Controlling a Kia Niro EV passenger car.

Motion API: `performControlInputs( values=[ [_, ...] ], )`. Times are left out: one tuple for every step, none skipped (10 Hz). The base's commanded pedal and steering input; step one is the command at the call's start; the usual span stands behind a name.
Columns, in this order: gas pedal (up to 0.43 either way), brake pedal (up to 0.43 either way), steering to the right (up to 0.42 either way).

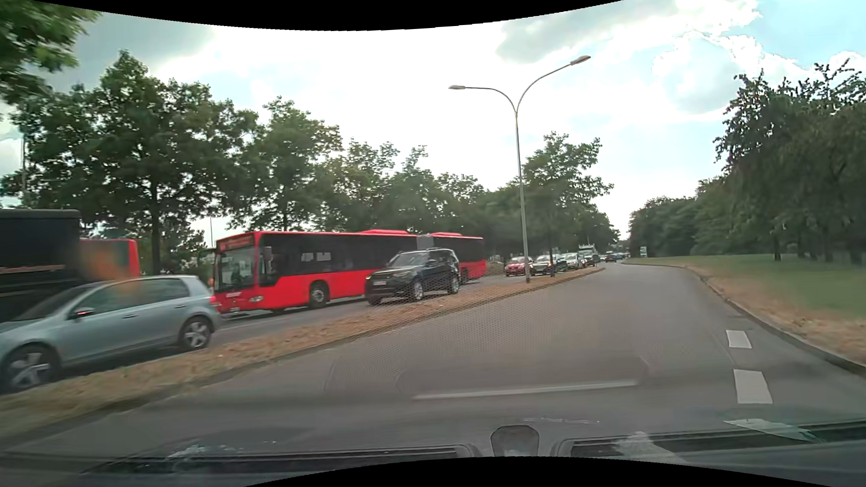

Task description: Follow the waypoints while adhering to traffic rules and regulations

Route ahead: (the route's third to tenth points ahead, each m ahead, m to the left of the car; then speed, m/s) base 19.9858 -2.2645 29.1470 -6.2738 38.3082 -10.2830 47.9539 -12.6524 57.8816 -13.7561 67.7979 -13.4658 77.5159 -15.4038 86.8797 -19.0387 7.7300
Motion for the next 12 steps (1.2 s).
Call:
performControlInputs(
  values=[
    [0.197,0.0,0.164],
    [0.197,0.0,0.164],
    [0.197,0.0,0.164],
    [0.209,0.0,0.164],
    [0.209,0.0,0.163],
    [0.22,0.0,0.161],
    [0.22,0.0,0.157],
    [0.22,0.0,0.153],
    [0.22,0.0,0.145],
    [0.228,0.0,0.136],
    [0.228,0.0,0.126],
    [0.228,0.0,0.112]
  ],
)
